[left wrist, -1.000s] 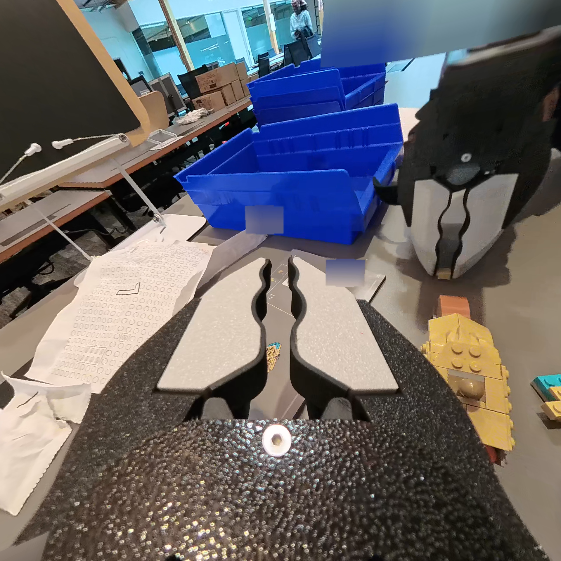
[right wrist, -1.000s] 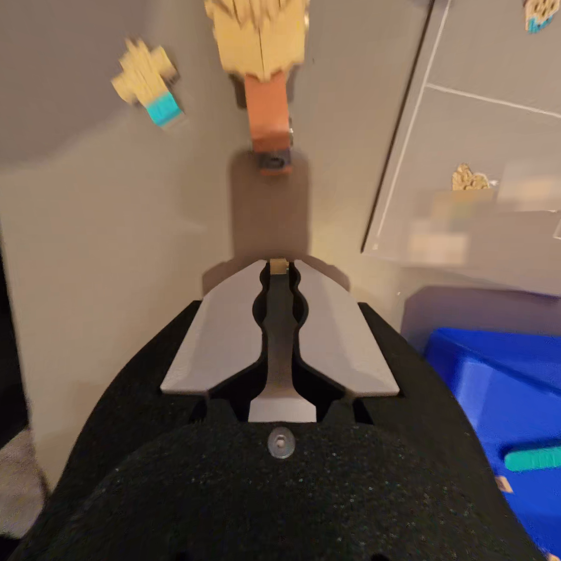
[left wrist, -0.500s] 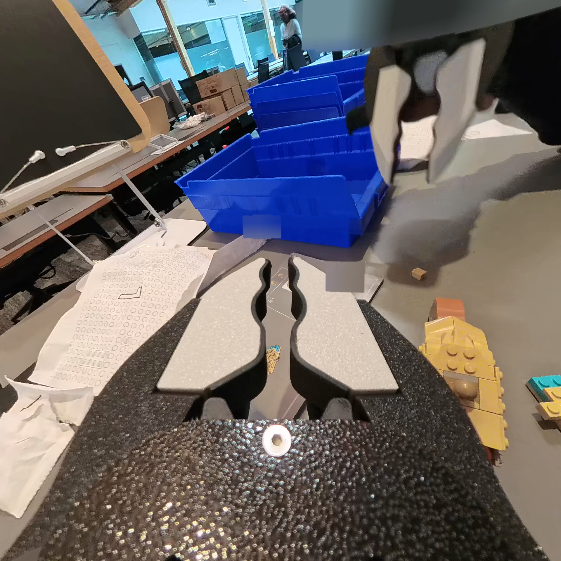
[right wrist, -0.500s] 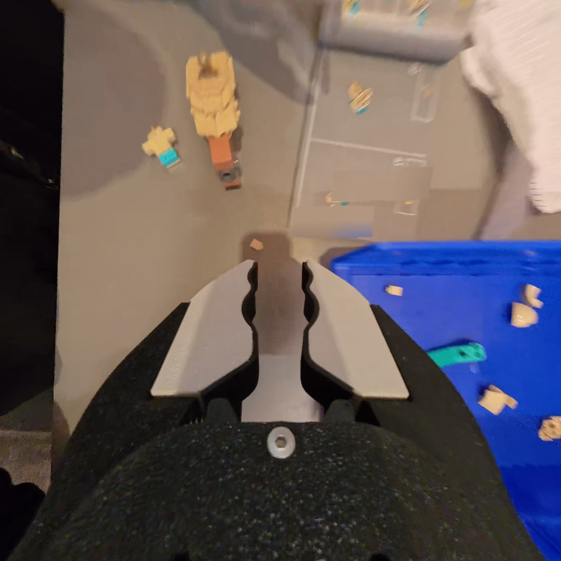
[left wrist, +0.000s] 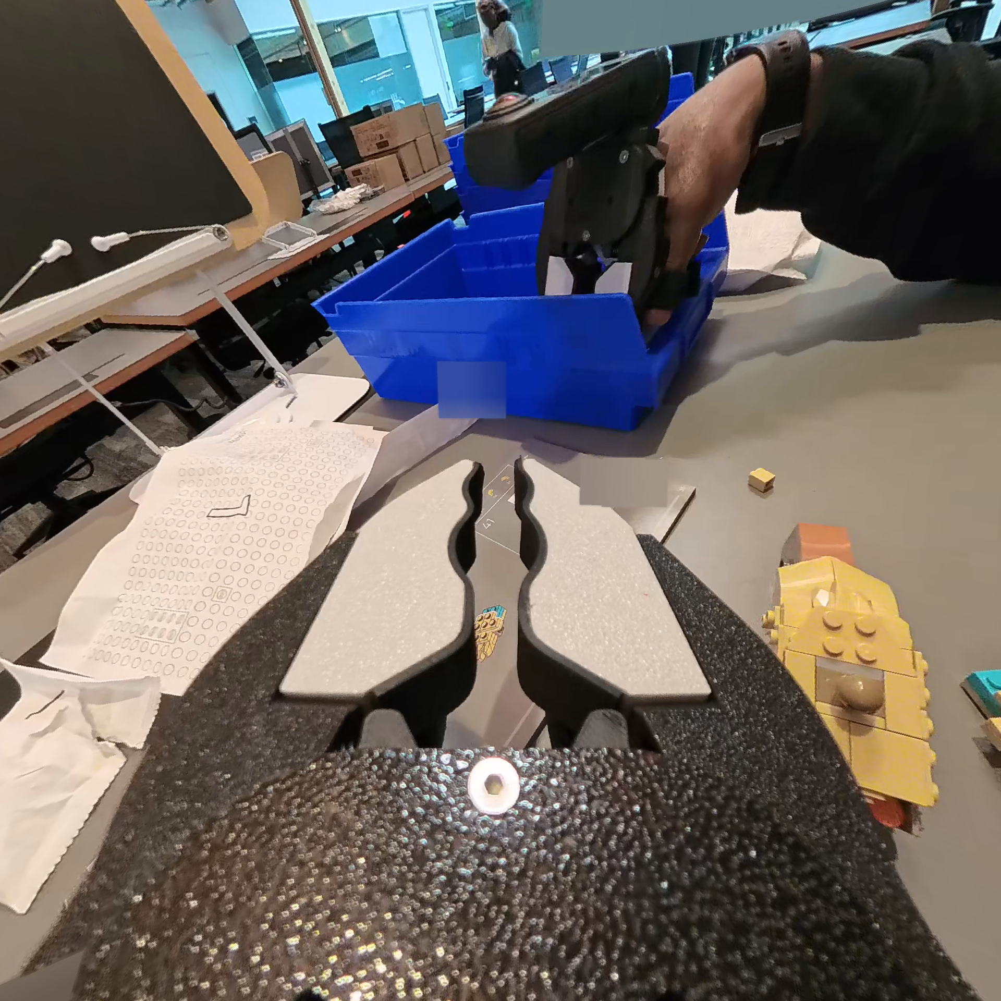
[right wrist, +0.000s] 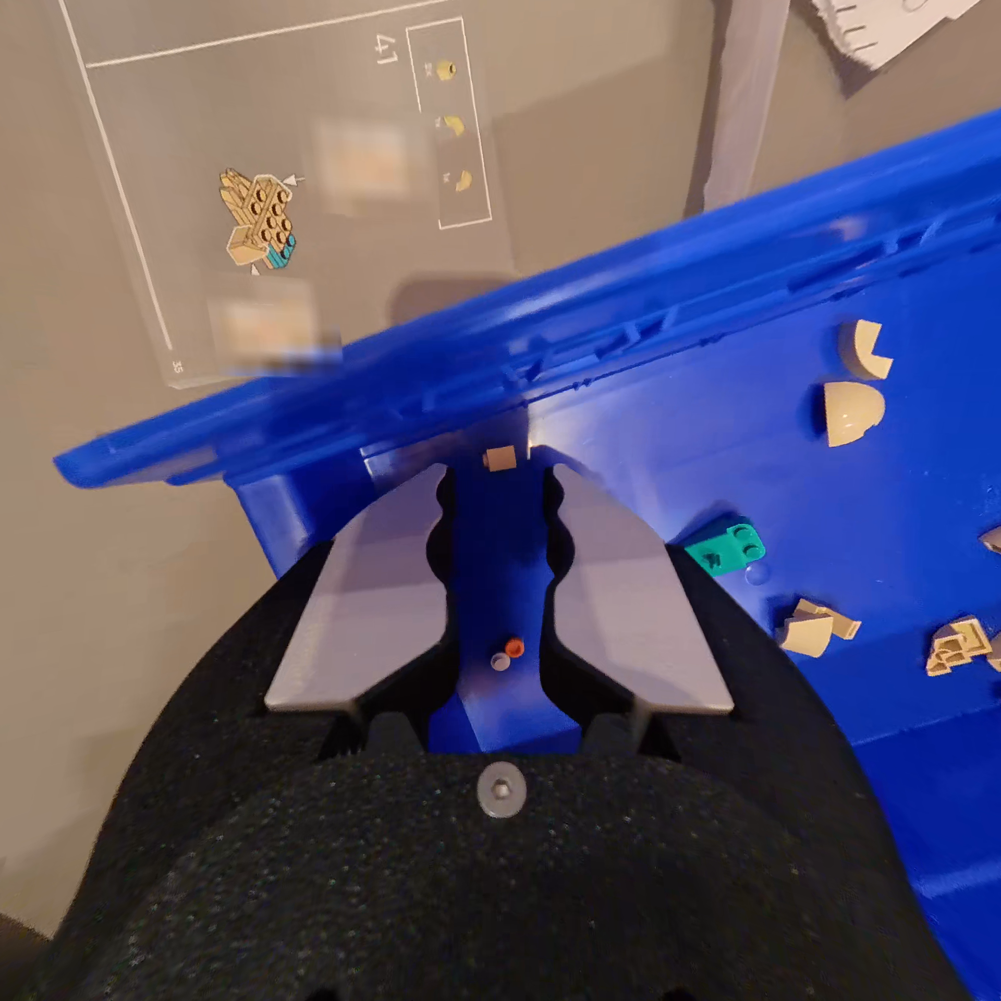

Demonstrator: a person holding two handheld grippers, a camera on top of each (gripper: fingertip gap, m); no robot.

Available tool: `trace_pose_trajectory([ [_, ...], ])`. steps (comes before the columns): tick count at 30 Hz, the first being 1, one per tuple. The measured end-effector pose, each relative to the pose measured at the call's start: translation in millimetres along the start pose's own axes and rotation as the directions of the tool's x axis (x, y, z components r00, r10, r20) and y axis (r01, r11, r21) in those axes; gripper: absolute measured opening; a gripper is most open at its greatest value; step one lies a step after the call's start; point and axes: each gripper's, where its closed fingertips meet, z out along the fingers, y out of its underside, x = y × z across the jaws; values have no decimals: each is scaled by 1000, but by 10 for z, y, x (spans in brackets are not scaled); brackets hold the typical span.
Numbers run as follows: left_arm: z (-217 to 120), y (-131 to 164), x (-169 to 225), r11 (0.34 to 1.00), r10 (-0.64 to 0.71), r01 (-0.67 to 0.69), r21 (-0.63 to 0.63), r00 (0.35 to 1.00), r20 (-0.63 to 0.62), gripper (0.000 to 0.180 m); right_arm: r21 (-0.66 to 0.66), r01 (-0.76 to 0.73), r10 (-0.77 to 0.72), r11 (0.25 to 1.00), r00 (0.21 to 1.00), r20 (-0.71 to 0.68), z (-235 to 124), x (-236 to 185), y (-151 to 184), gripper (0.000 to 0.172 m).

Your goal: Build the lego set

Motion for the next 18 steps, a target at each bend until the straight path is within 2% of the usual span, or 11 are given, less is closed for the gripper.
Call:
trace_pose_trajectory([
  [2,4,6,4,1000,-1,1,-1,1000,-3,10,2,-7,7,1000,1000,-1,25,3,-13,31],
  [4,5,9,9,1000,-1,1,-2,1000,-4,10,-23,-1,1,1000,1000,5,82,-13,20,14],
  [6,5,8,13,1000,0,0,-2,1000,-4,10,-10,-1,1,1000,1000,11,93,-39,-1,12],
  [10,-1,2,15,1000,4,-4,-2,1000,-2,10,103,8,-10,995,1000,12,-228,-99,-101,12],
  [13,-10,-19,20,1000,11,-11,3,1000,-1,10,284,139,-171,949,981,92,-689,-508,-224,11],
  [15,-14,-34,22,1000,12,-12,8,1000,-1,10,353,225,-291,908,946,145,-857,-893,-225,11],
  [16,-14,-35,23,1000,10,-10,9,1000,-2,10,351,257,-331,901,928,170,-836,-1062,-199,11],
  [18,-9,-27,25,1000,8,-8,8,1000,-3,11,257,325,-376,910,908,185,-601,-1266,-81,11],
])
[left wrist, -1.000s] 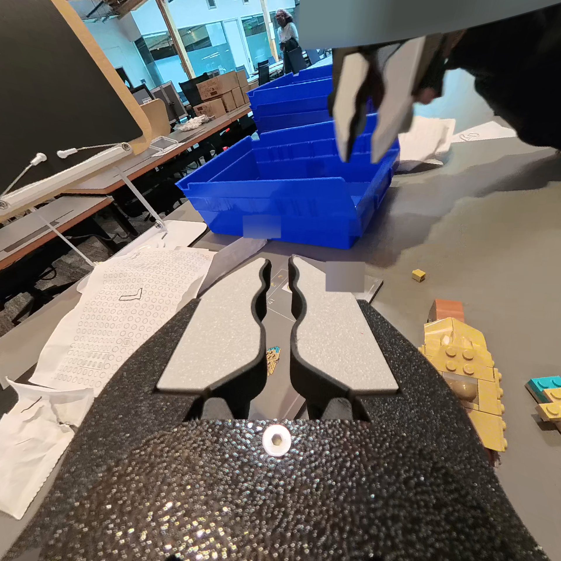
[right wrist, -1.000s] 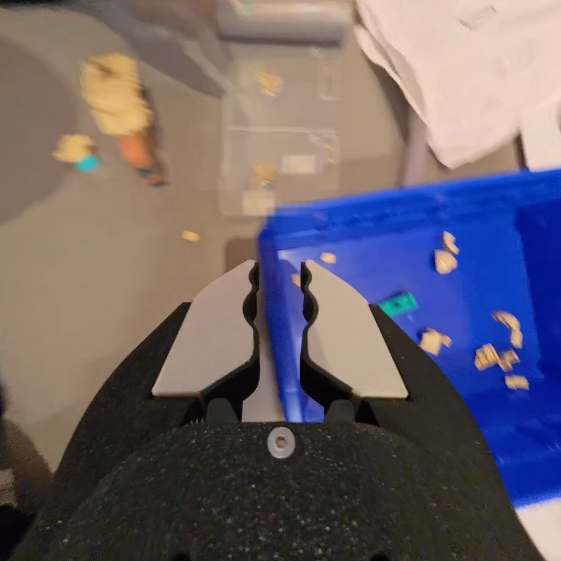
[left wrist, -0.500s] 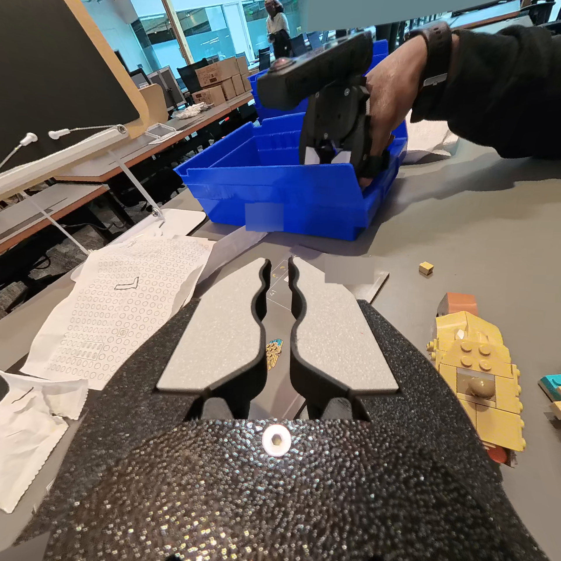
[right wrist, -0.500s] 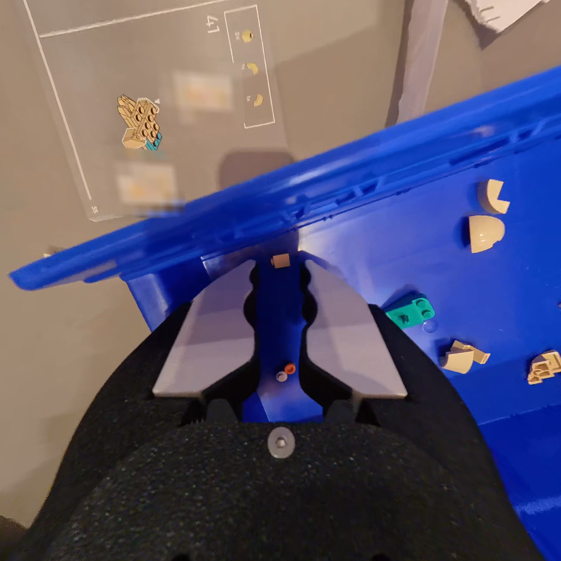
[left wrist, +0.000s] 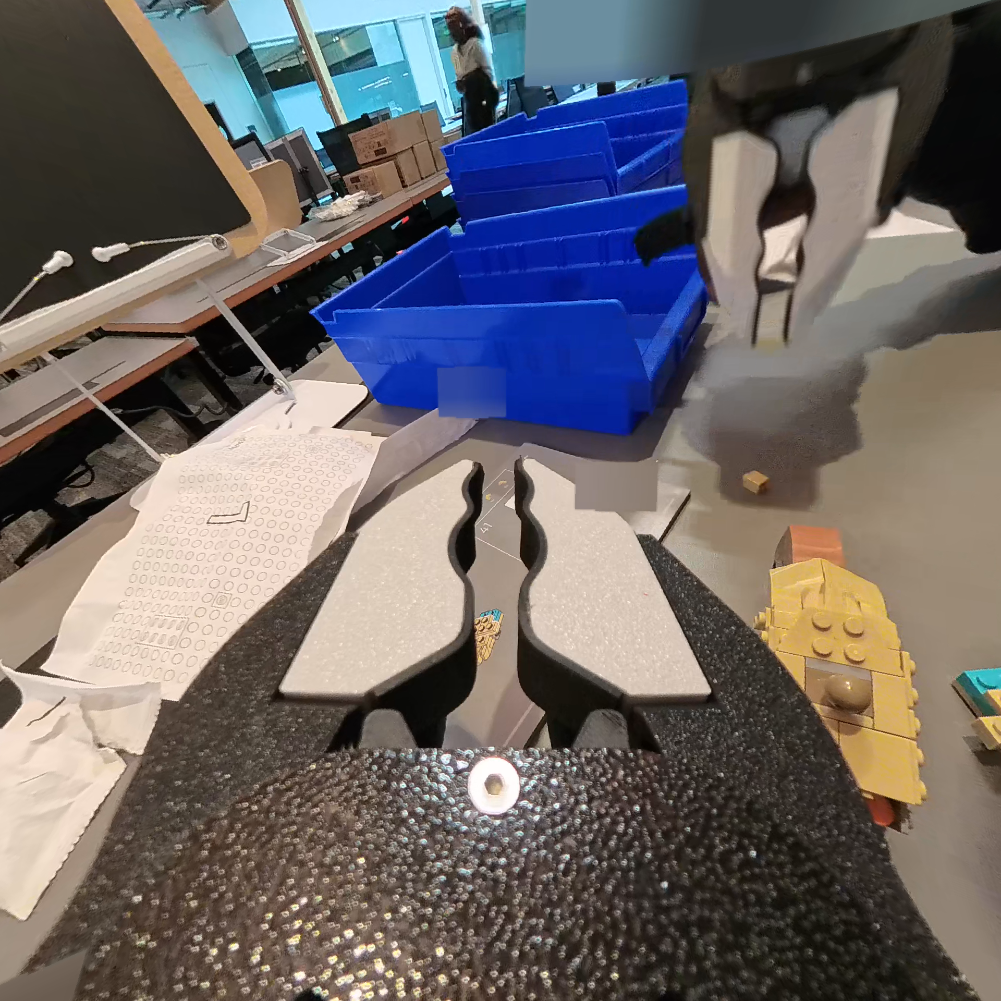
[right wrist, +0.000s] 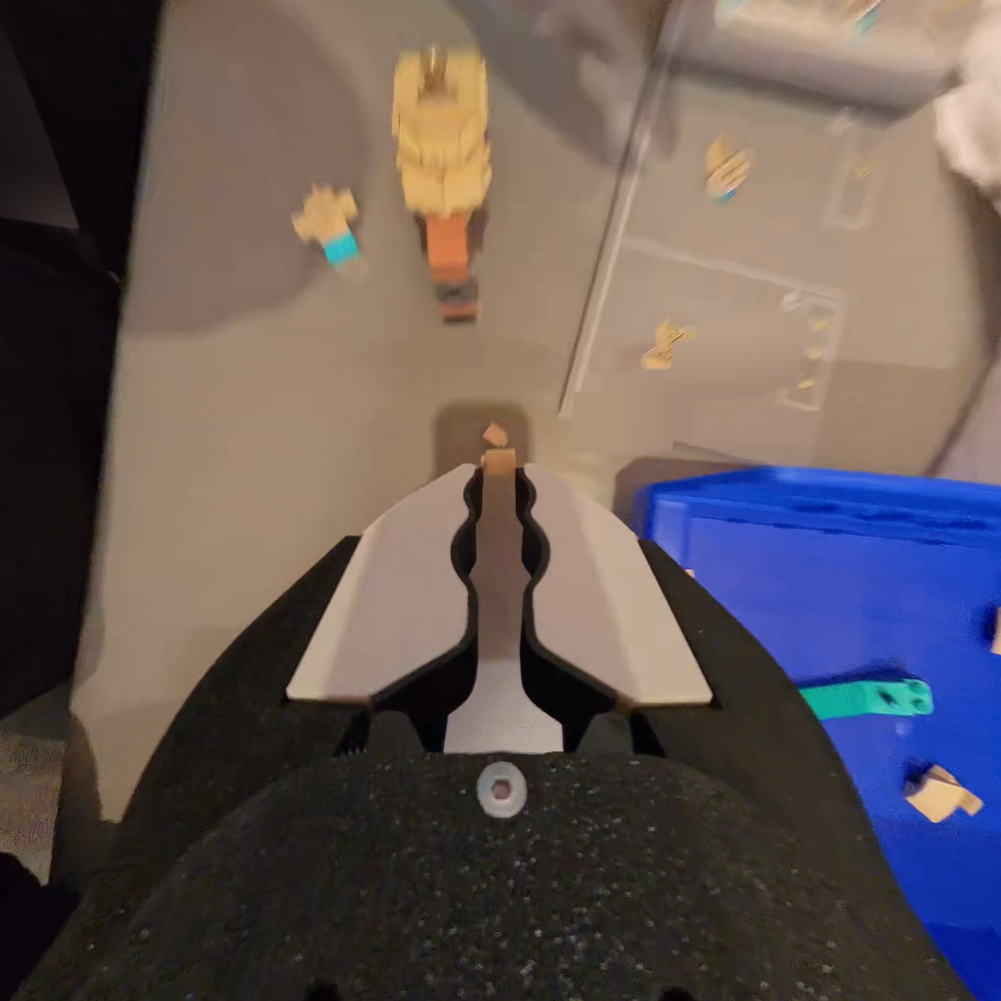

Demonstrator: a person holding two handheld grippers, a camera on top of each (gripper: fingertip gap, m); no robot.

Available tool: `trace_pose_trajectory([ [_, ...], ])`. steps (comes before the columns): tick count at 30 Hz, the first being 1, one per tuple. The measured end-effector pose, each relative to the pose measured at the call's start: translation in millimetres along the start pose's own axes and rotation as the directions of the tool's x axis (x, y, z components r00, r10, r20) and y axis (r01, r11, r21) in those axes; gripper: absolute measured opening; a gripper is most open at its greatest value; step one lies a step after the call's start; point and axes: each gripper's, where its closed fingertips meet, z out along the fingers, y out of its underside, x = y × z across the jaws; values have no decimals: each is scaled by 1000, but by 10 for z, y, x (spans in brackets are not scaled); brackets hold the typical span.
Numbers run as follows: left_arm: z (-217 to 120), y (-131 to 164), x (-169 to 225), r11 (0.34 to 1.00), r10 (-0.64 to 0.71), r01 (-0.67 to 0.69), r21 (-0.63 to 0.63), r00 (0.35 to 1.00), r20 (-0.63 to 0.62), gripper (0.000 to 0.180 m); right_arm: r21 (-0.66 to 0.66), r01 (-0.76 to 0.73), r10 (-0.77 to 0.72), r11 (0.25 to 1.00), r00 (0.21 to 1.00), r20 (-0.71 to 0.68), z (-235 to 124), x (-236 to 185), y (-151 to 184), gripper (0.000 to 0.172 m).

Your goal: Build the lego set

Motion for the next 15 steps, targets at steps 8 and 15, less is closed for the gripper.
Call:
trace_pose_trajectory([
  [8,3,15,-6,1000,5,-5,-5,1000,5,10,-181,33,-21,983,997,69,531,-157,234,12],
  [15,4,13,7,1000,5,-5,-5,1000,-1,11,-182,25,-10,983,996,85,513,-148,283,18],
])
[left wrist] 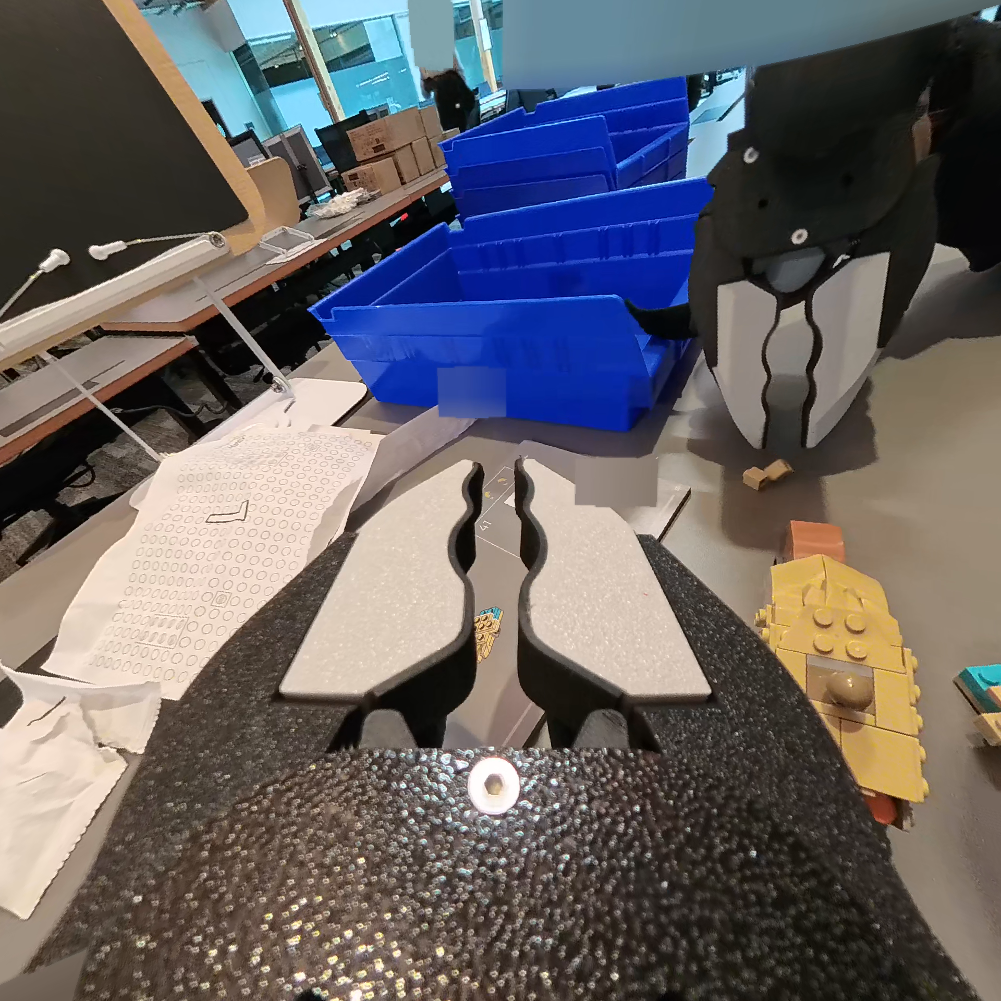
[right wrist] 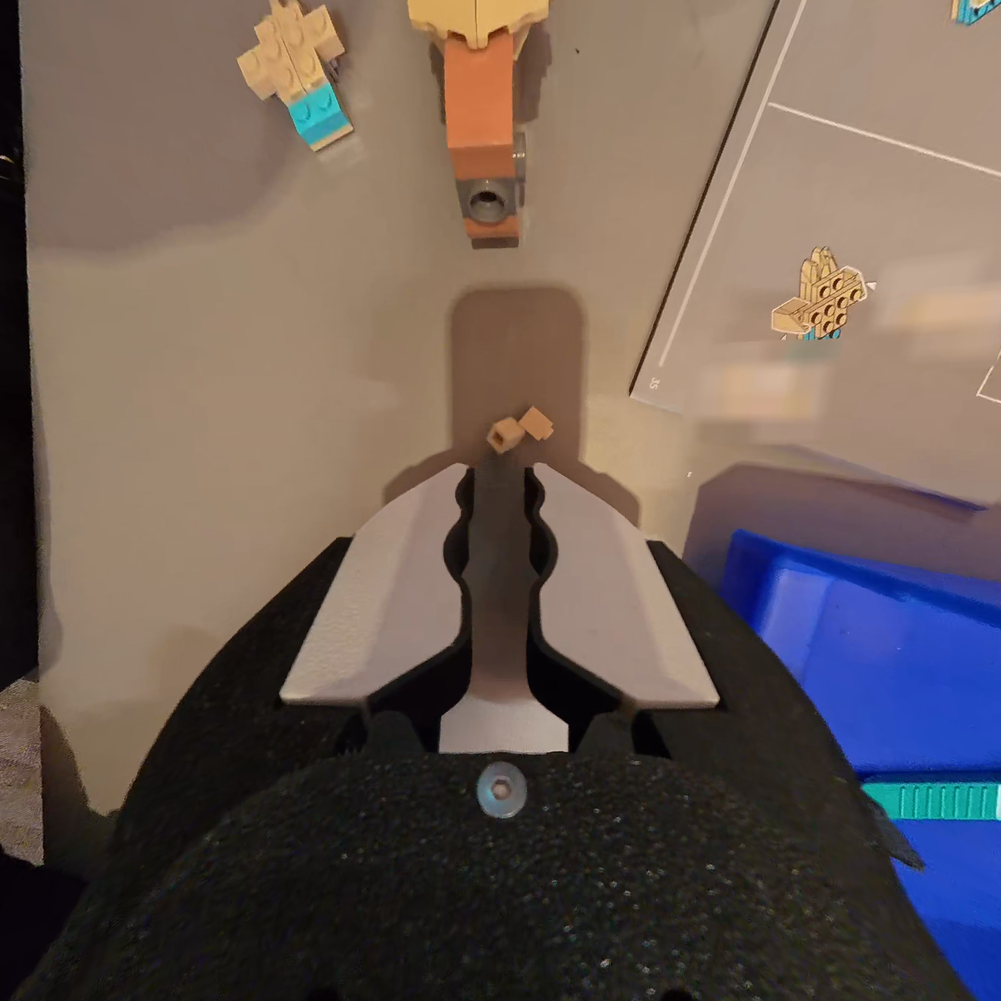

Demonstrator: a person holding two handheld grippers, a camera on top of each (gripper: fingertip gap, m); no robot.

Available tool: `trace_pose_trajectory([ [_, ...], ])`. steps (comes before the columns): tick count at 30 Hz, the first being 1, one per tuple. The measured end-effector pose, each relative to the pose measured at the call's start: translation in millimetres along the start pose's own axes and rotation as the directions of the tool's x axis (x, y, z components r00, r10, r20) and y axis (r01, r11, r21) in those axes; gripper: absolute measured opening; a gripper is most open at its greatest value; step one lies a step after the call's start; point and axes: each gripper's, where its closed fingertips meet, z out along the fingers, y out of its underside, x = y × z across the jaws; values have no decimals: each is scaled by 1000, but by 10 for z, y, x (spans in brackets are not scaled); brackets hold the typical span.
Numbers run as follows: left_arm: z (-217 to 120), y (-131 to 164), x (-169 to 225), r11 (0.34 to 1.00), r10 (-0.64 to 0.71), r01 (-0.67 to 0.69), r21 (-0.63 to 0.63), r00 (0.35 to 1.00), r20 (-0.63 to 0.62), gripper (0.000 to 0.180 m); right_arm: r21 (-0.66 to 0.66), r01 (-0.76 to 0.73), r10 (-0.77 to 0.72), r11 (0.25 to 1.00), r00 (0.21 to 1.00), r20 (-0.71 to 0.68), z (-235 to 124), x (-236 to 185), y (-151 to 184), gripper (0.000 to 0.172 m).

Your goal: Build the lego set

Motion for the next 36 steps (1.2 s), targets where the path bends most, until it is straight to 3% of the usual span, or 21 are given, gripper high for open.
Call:
trace_pose_trajectory([
  [4,-8,-15,-8,1000,1,-1,6,1000,3,10,74,-2,4,997,999,-32,-379,72,-15,22],
  [7,-10,-22,-22,1000,-8,8,15,1000,6,10,146,-38,59,989,988,-143,-806,392,27,21],
  [9,-6,-18,-30,1000,-13,13,21,1000,7,10,114,-70,92,991,976,-199,-913,656,142,21],
  [14,-1,13,-56,1000,-14,13,17,1000,13,10,-135,-95,80,986,990,-116,-622,975,492,19],
  [17,-2,23,-77,1000,-23,23,18,1000,15,10,-215,-72,61,974,997,-57,-506,1042,611,19],
  [36,-41,49,-200,1000,-25,23,20,998,57,10,-170,32,-35,985,999,-18,-276,1116,555,17],
])
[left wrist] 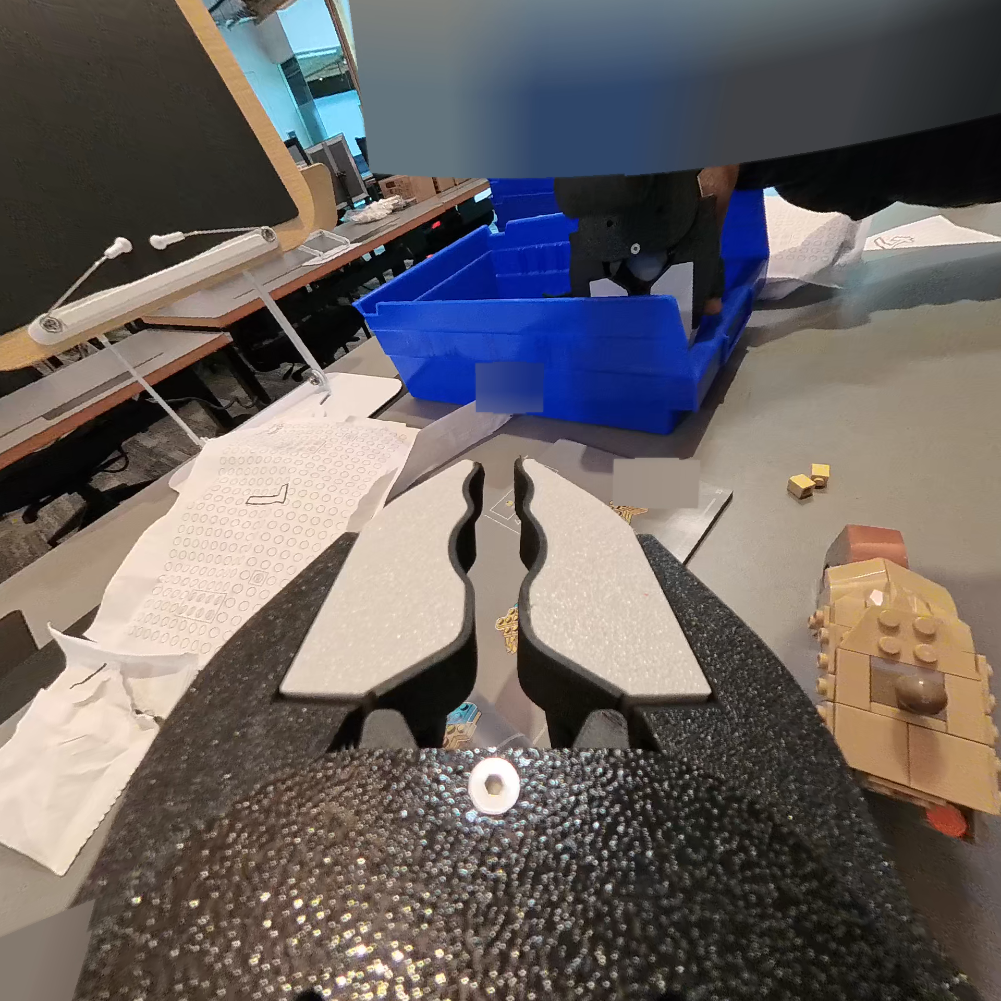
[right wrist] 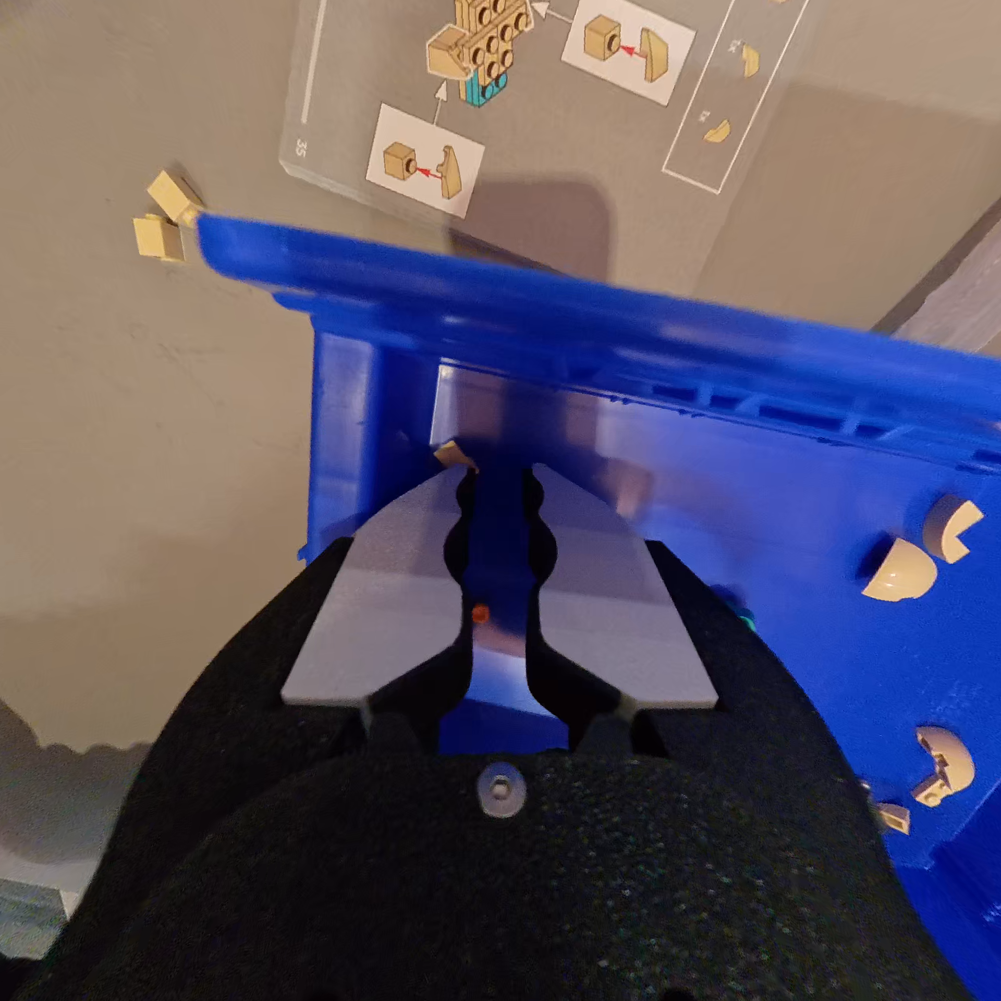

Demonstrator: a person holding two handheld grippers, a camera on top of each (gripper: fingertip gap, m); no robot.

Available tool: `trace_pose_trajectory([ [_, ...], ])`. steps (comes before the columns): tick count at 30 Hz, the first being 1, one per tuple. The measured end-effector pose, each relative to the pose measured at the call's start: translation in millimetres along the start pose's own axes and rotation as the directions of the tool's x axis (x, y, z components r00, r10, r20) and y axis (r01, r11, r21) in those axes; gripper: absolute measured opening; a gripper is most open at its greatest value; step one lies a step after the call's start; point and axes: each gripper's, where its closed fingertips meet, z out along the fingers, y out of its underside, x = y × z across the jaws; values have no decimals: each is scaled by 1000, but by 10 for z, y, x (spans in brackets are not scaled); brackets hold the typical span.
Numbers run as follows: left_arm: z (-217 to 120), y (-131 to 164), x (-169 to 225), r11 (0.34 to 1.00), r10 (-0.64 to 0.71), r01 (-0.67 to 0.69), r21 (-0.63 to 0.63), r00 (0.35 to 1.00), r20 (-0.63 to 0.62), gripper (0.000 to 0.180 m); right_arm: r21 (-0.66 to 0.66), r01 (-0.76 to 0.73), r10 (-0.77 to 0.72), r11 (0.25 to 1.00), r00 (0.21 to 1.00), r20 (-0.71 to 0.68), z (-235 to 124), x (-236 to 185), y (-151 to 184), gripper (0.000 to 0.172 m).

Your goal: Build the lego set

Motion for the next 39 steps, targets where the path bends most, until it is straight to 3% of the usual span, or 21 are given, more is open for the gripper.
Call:
trace_pose_trajectory([
  [6,6,5,3,1000,1,-1,-2,1000,0,10,-32,-3,0,999,995,-104,-26,147,75,12],
  [11,19,27,12,1000,1,-1,-9,1000,-4,10,83,-16,15,996,1000,13,-79,-31,-73,14],
  [17,25,46,3,1000,10,-10,-17,1000,2,10,66,-31,26,997,997,73,10,-42,-54,19],
  [23,25,52,-7,1000,5,-5,-17,1000,4,10,-13,-14,14,1000,998,-64,-7,166,63,20],
  [29,32,53,2,1000,15,-15,-20,1000,4,10,101,-25,24,995,1000,16,-117,32,-69,22],
  [36,40,80,-3,999,25,-24,-30,1000,9,10,57,17,-21,998,997,79,15,5,-57,27],
  [39,31,76,-21,999,30,-29,-29,999,16,10,34,14,-15,999,1000,4,2,138,-32,33],
])
